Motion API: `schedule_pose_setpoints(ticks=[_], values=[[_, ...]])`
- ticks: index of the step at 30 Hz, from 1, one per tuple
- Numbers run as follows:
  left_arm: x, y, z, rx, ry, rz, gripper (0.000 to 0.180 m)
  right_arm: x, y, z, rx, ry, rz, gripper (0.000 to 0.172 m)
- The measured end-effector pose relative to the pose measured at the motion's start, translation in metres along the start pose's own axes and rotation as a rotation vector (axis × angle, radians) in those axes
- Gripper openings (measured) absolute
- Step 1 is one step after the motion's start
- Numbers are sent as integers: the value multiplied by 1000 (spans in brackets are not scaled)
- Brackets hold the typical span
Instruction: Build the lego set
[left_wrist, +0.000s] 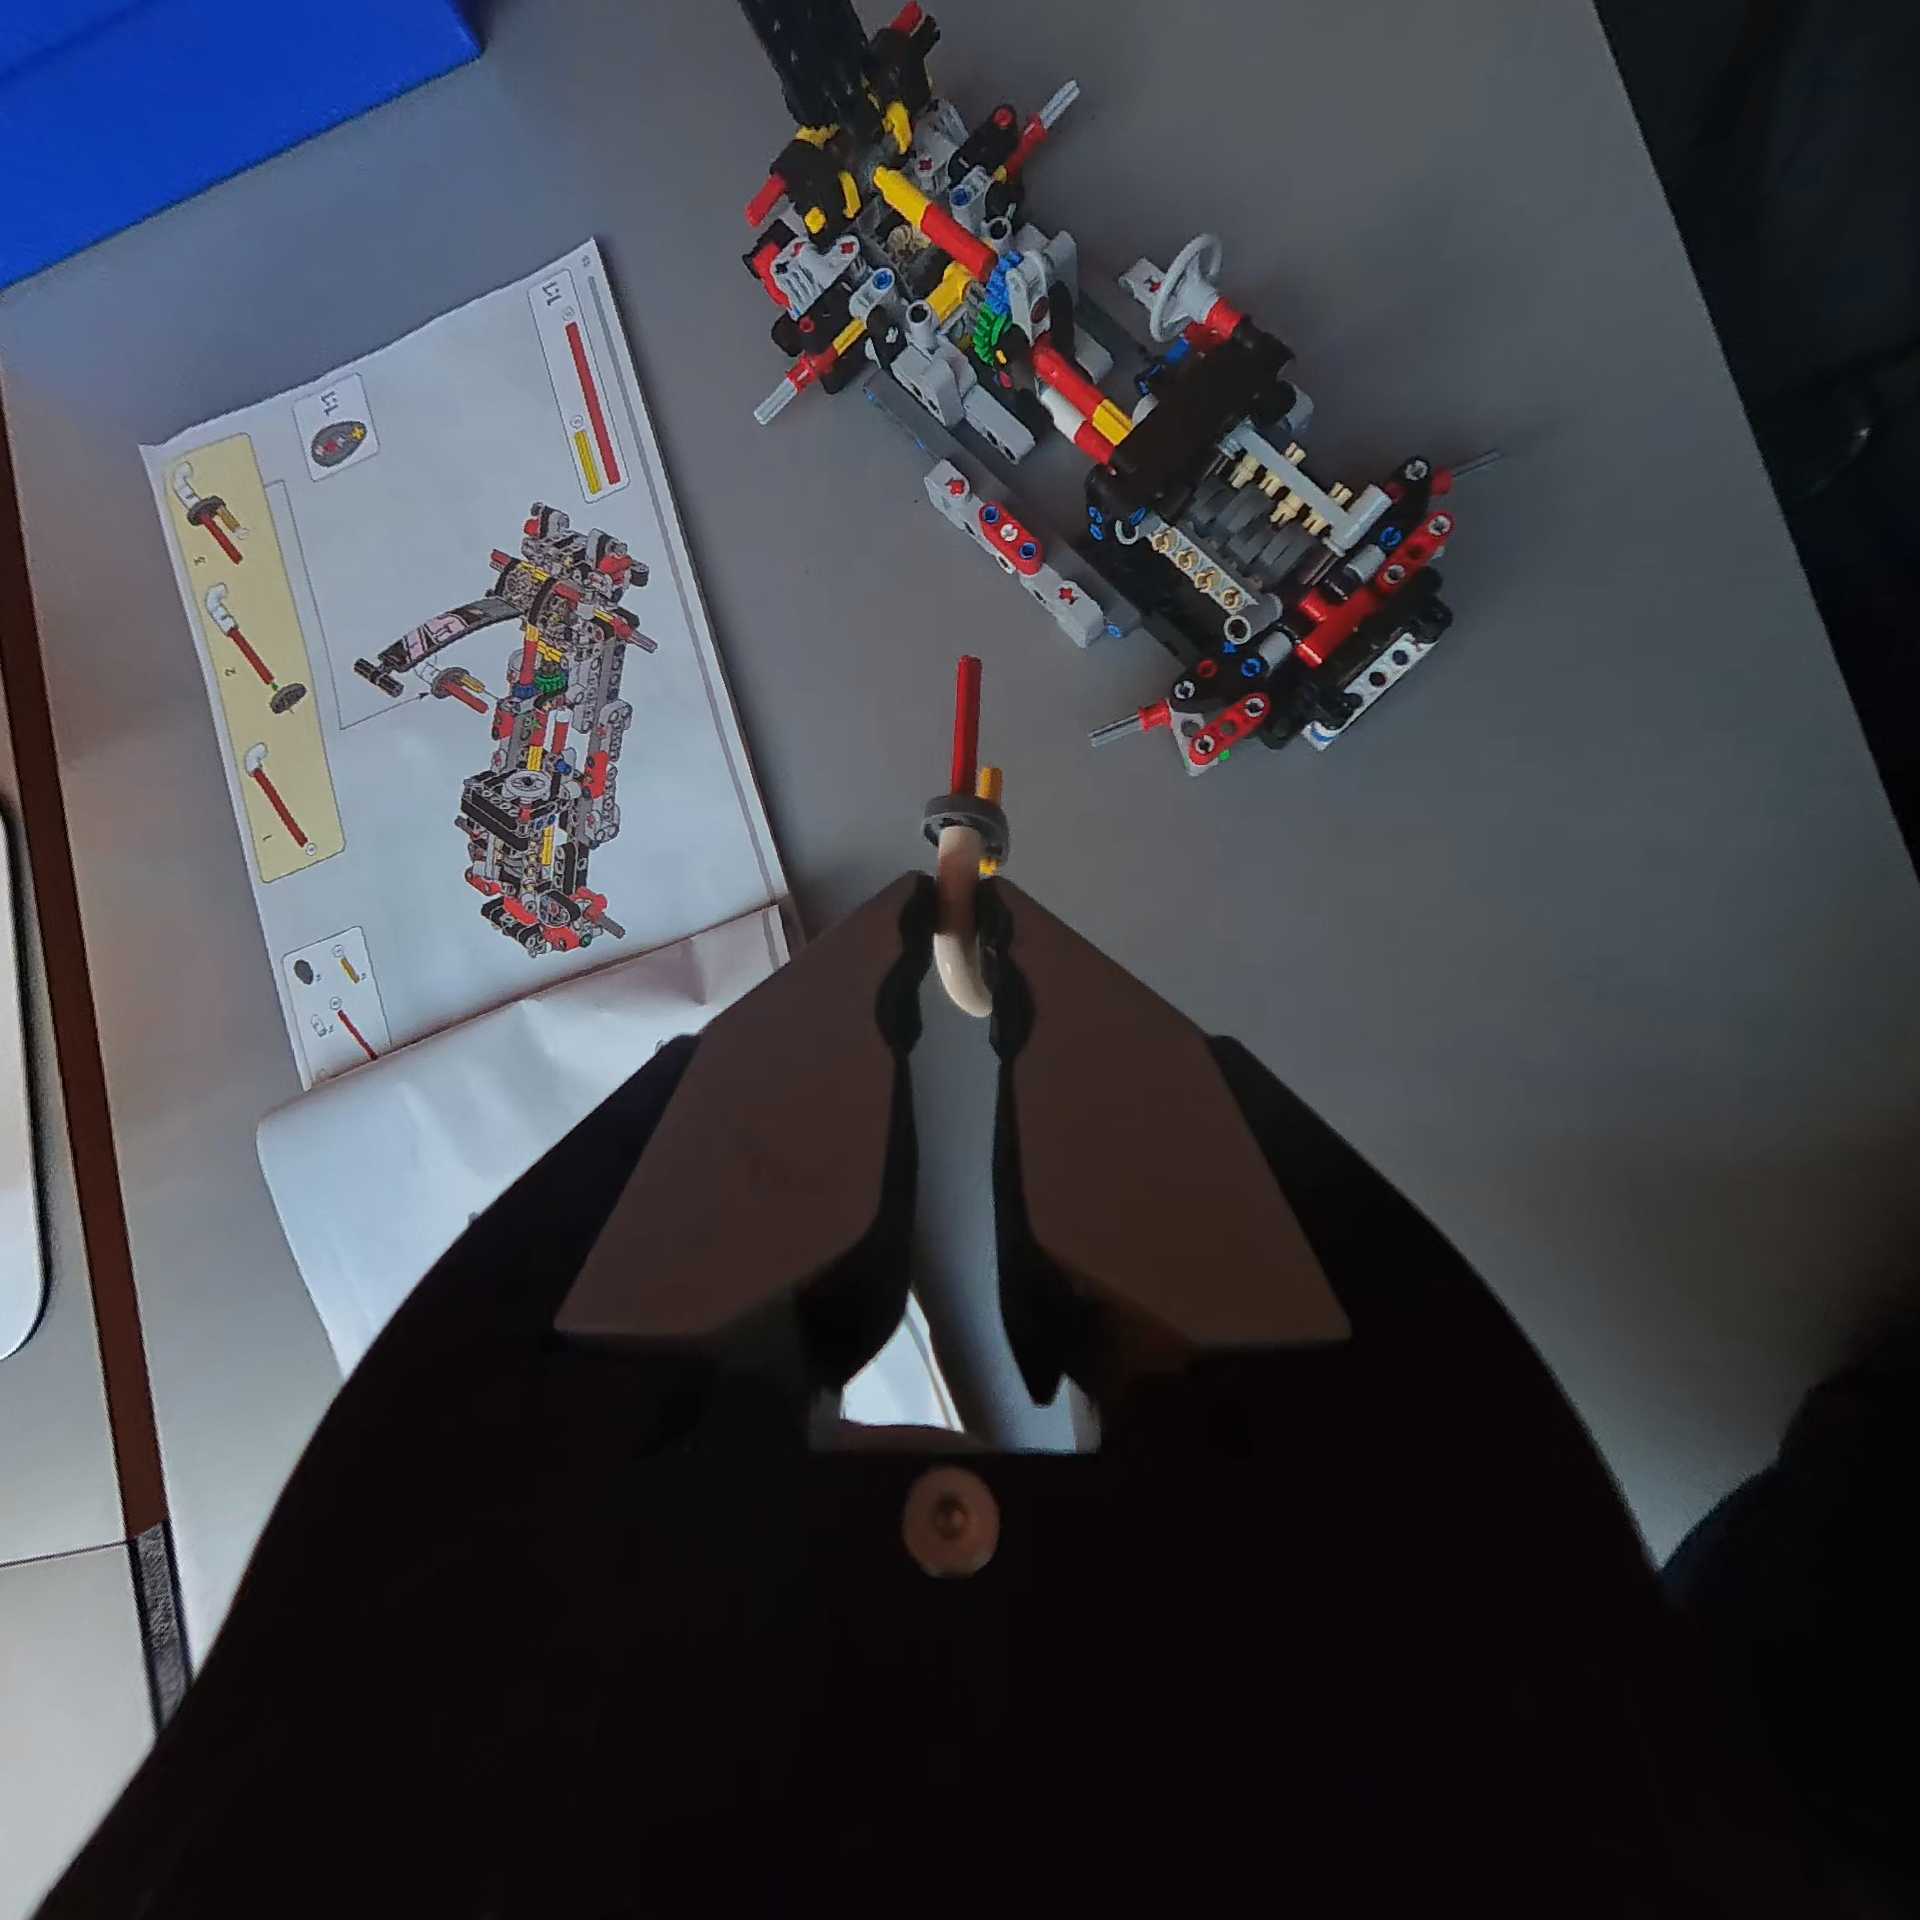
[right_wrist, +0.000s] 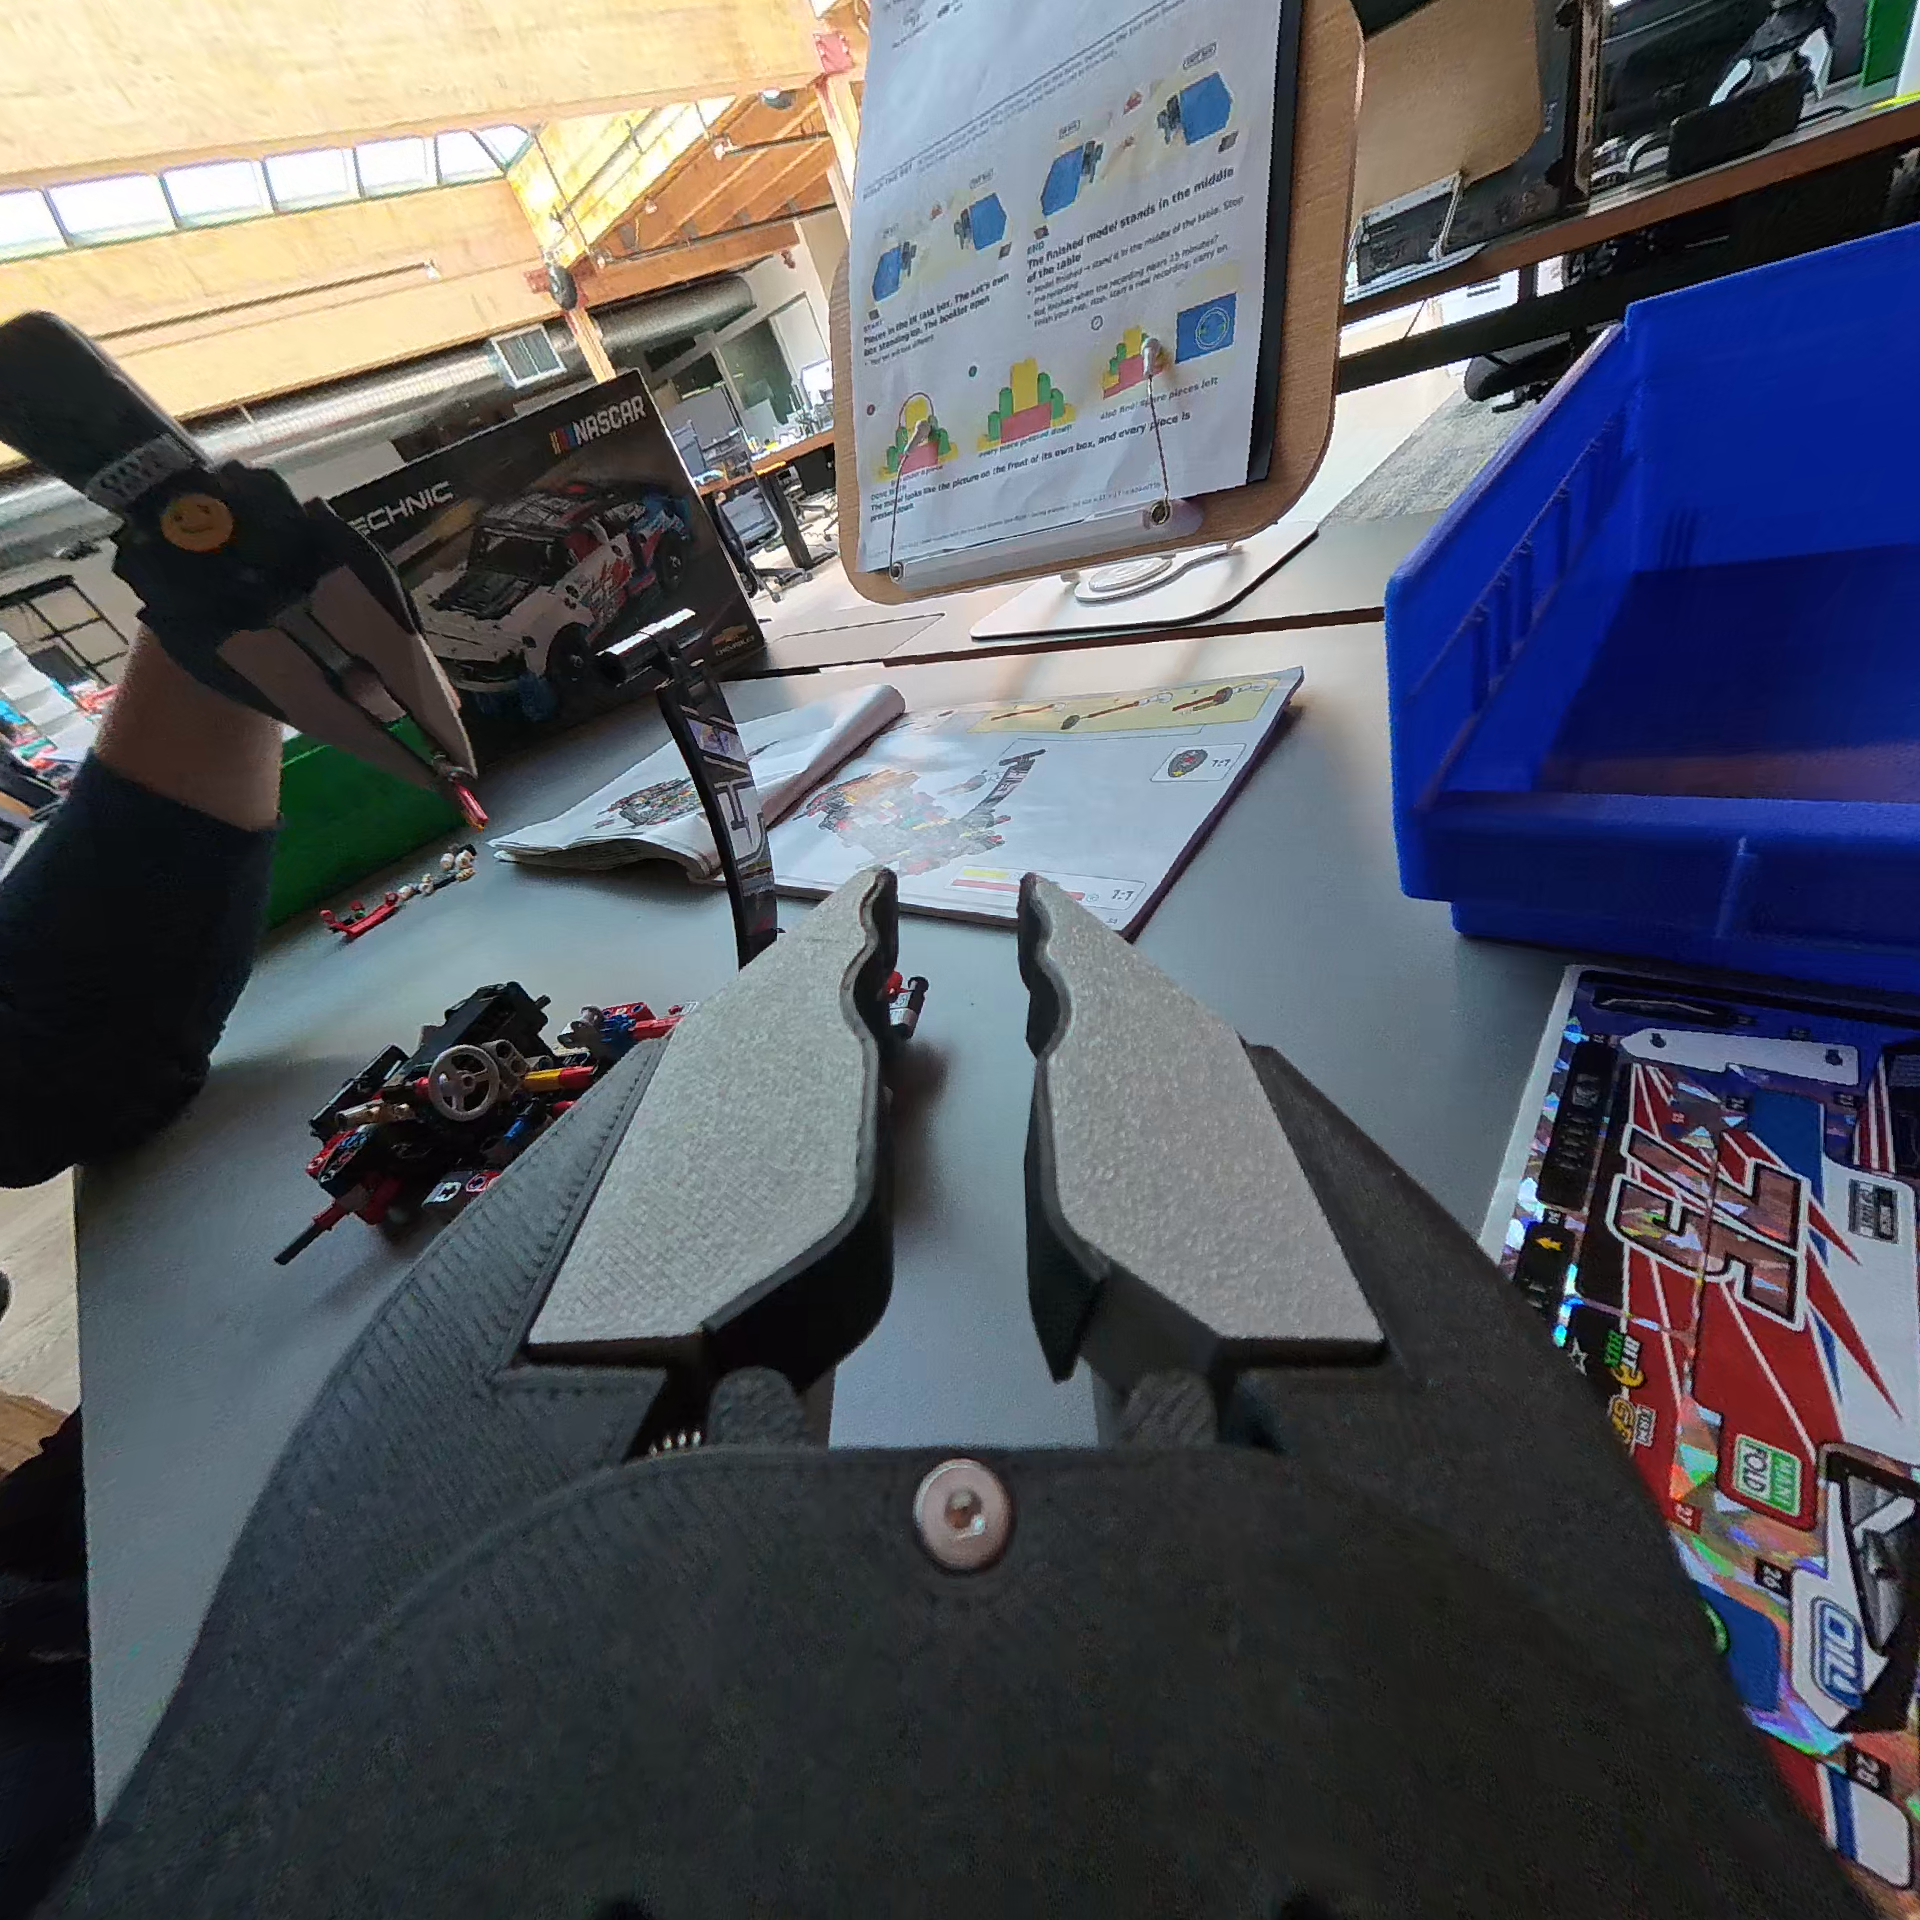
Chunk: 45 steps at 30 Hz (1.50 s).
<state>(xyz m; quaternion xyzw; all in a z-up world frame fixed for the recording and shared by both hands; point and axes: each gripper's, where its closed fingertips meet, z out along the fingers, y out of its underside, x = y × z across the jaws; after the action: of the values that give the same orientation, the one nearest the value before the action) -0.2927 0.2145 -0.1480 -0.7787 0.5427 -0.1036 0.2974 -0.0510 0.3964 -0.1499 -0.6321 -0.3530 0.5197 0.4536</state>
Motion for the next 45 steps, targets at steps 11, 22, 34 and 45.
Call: schedule_pose_setpoints(ticks=[11,22,34,45], values=[[7,-9,0,7,-5,30,4,0,2,1,-12,4,-7,19],[17,-21,2,7,-5,64,4,-3,1,1,-10,14,-40,20],[10,-24,8,47,-2,67,4,-6,2,2,-8,10,-62,19],[5,-44,58,129,49,113,5,-16,0,2,5,-23,-87,19]])
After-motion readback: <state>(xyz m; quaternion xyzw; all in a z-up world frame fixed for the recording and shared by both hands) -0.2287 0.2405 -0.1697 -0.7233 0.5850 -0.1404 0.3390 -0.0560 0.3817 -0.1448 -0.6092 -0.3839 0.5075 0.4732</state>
